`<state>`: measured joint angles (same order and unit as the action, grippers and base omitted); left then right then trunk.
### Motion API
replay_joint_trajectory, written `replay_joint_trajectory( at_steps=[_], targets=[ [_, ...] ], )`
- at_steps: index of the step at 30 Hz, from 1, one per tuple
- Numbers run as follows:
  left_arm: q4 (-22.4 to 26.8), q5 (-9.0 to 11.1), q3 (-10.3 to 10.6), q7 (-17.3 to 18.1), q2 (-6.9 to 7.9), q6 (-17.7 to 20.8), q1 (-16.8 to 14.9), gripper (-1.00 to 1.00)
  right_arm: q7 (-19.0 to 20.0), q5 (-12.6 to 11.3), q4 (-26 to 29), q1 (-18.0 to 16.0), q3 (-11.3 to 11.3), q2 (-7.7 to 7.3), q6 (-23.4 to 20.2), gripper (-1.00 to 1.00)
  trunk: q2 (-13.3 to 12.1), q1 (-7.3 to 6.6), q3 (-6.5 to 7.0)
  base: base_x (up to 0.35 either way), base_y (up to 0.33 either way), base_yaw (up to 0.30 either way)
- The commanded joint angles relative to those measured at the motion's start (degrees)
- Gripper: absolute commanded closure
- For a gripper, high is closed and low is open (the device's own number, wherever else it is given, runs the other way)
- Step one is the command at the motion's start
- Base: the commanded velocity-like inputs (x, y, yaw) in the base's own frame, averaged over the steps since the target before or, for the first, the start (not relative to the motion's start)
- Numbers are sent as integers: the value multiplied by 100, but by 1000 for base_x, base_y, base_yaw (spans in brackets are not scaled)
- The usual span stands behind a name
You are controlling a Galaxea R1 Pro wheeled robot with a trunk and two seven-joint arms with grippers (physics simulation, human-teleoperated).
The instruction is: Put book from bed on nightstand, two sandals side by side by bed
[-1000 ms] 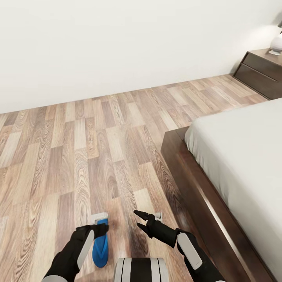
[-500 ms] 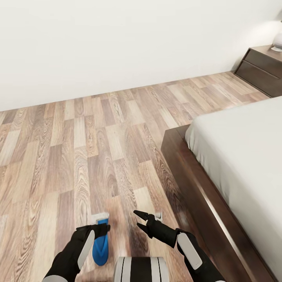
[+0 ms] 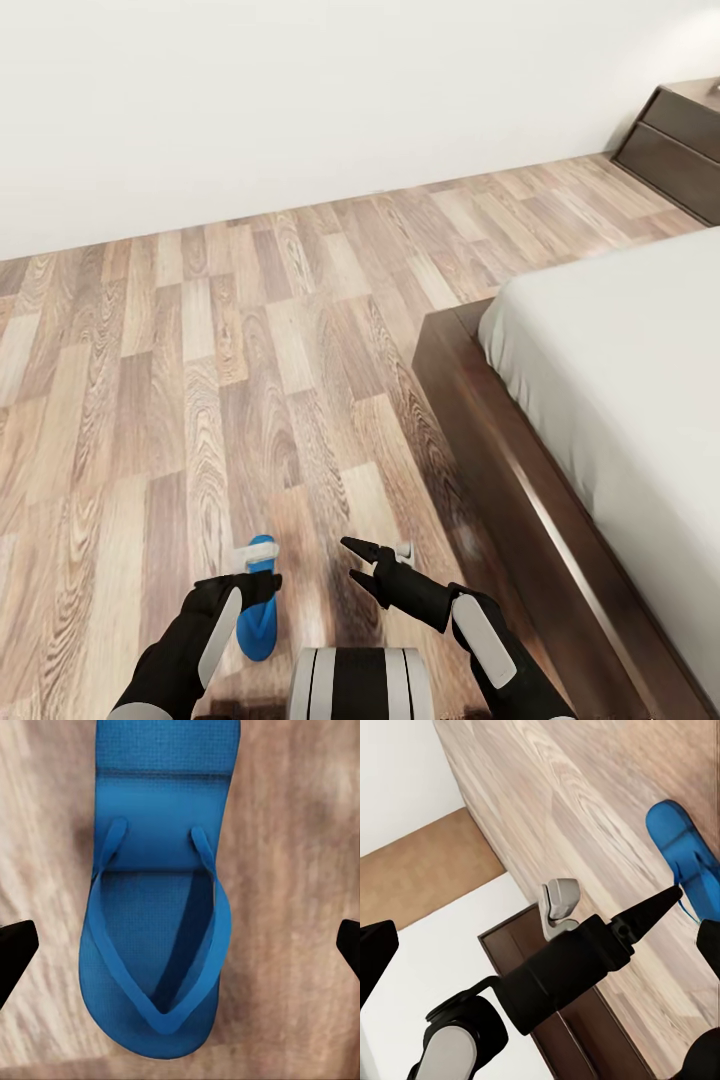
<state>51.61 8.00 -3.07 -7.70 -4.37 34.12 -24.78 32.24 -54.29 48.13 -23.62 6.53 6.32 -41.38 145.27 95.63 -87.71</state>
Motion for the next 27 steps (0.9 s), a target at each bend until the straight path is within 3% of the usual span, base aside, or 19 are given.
replay_joint_trajectory(
  at_steps=[1, 22, 27],
  targets=[
    [8, 61, -9, -39, -5, 25, -1, -100, 1, -20, 0, -2, -3, 0, -28, -100, 3, 1, -26, 0, 0, 0],
    [7, 61, -9, -39, -11, 25, -1, -100, 1, -20, 3, -2, -3, 0, -28, -100, 31, 55, -491, 0, 0, 0],
    [7, 61, -9, -39, -11, 23, -1, -100, 1, -20, 2, -2, -3, 0, -28, -100, 31, 55, -491, 0, 0, 0]
  ],
)
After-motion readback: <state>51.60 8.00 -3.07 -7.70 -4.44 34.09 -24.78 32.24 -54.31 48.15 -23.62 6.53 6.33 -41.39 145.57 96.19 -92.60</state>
